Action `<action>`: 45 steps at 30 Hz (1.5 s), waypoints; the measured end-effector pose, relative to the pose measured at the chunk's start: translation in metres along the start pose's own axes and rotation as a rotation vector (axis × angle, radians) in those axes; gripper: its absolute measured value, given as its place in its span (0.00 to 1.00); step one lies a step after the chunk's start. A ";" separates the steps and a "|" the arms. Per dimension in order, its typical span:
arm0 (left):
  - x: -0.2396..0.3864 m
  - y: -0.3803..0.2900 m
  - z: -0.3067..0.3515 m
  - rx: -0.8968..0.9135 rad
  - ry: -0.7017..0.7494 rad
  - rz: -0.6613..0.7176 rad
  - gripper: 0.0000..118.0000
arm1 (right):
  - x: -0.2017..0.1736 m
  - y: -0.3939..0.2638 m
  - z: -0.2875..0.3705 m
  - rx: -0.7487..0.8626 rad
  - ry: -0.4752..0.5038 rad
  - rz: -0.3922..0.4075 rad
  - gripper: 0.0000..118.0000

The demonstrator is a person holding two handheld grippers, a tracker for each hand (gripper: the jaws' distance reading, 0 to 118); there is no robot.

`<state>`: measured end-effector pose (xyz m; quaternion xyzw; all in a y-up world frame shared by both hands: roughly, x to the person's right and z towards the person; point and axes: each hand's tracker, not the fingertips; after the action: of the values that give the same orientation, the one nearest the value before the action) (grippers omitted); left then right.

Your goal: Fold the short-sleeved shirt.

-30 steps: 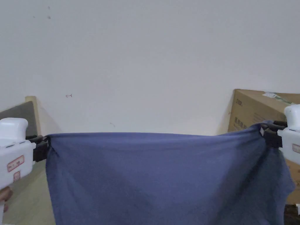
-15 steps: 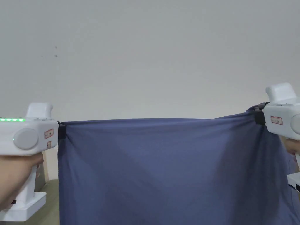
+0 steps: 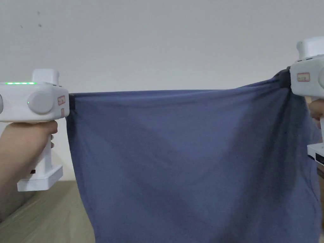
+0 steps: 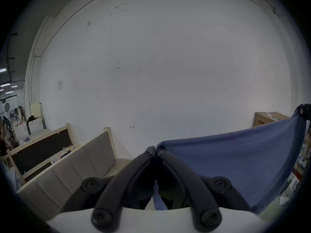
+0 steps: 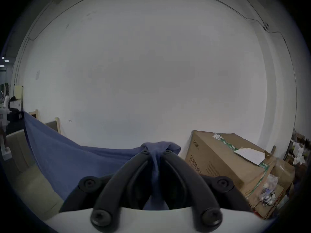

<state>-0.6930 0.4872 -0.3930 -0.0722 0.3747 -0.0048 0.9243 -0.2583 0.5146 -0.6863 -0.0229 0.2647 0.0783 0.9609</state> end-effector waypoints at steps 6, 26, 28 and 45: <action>0.024 -0.068 -0.052 -0.025 -0.009 -0.016 0.01 | -0.005 -0.071 -0.060 -0.037 -0.009 -0.022 0.04; 0.054 -0.296 -0.072 -0.323 -0.074 -0.102 0.01 | -0.020 -0.312 -0.068 -0.303 0.014 -0.035 0.04; 0.046 -0.306 -0.049 -0.333 -0.082 -0.101 0.01 | -0.020 -0.319 -0.045 -0.311 0.020 -0.024 0.04; -0.021 -0.401 0.201 -0.480 -0.094 0.043 0.01 | -0.015 -0.426 0.224 -0.450 0.120 0.025 0.04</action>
<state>-0.5511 0.1180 -0.1810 -0.2817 0.3230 0.1074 0.8971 -0.0884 0.1110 -0.4858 -0.2381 0.2977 0.1456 0.9130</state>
